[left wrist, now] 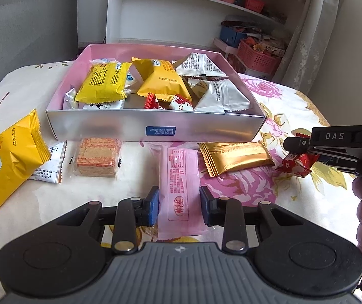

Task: Organize snacks
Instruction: 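Grasp the pink packet with left tool while right tool grasps another red candy, then carry the pink packet and red candy into the pink box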

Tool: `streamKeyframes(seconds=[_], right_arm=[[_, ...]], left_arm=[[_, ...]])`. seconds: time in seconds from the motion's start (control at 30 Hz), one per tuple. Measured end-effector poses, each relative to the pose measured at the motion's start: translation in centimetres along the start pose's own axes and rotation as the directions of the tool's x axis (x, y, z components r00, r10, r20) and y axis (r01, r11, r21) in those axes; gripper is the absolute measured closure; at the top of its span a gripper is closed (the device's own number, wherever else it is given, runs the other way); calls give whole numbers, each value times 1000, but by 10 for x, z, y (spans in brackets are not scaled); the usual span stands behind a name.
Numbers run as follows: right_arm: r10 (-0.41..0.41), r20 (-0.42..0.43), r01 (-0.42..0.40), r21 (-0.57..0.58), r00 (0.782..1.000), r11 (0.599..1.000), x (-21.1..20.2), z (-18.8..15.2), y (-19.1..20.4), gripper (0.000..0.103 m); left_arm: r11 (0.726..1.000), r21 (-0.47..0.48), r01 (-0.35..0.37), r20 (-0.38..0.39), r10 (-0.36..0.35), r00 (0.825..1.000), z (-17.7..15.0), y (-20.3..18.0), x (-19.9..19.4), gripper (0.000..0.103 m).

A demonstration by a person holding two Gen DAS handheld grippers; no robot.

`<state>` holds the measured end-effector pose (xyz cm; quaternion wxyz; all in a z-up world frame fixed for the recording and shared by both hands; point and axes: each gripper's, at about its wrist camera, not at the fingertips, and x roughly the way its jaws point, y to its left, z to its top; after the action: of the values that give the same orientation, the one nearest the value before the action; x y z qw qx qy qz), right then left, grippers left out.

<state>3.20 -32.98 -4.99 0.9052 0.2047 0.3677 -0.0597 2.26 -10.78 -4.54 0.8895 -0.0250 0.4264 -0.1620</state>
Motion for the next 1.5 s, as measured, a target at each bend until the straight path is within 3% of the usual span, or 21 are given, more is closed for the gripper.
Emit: streamKeyframes(seconds=[0.9, 1.17, 1.5], right_arm=[[118, 5, -118, 25, 993, 993, -35, 7, 21, 78], [165, 18, -166, 59, 986, 984, -32, 17, 35, 78], [254, 44, -257, 90, 966, 962, -7, 33, 62, 78]], left_arm=[[997, -41, 63, 22, -62, 998, 21, 20, -35, 74], [995, -79, 56, 80, -49, 996, 43, 35, -42, 74], [989, -135, 55, 90, -43, 995, 79, 60, -19, 74]])
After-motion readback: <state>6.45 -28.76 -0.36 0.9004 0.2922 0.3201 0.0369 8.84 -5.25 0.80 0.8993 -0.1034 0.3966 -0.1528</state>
